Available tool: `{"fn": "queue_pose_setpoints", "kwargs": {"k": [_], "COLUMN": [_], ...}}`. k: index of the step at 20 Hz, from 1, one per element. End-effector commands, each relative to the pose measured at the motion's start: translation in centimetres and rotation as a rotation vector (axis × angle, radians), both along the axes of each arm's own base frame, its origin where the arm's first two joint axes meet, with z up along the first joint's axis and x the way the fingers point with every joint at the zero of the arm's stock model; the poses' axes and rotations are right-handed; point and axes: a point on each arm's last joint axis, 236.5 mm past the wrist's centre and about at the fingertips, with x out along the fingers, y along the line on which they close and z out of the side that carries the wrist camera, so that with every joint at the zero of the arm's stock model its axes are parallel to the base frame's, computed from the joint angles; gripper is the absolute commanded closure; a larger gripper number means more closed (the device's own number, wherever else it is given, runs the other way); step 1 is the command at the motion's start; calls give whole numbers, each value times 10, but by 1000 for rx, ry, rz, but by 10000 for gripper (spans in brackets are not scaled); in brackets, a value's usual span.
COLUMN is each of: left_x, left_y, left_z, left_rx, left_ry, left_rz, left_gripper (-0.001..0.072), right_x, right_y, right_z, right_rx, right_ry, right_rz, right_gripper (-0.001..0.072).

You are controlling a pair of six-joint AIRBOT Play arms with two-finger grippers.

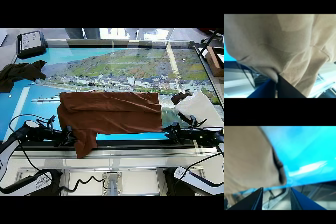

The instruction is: Fold the shirts.

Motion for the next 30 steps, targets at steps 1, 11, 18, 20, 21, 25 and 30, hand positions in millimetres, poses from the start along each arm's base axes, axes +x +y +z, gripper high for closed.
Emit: {"fn": "queue_pose_setpoints", "kwargs": {"k": [1, 11, 18, 20, 21, 25, 30], "left_x": [0, -1, -1, -1, -1, -1, -7], "left_y": [-1, -3, -3, -3, -3, -3, -19], "left_z": [1, 3, 3, 3, 3, 3, 18], "left_rx": [-8, -15, -15, -15, -15, -19, -111], "left_ry": [0, 3, 3, 3, 3, 6, -17], "left_rz": [0, -1, -1, -1, -1, -3, -64], "left_gripper": [692, 692, 692, 692, 692, 692, 692], "right_x": [16, 23, 22, 22, 23, 32, 29], "right_y": [-20, -10, -6, -3, -2, 6, 17], "right_z": [-8, -21, -18, -16, -14, -2, 9], "right_rx": [-68, 14, 14, 22, 29, 70, 107], "right_ry": [-27, -30, -61, -75, -86, -153, -196], "right_rz": [-82, -89, -44, -26, -22, -7, 51], "right_gripper": [334, 344, 662, 682, 682, 683, 684]}}
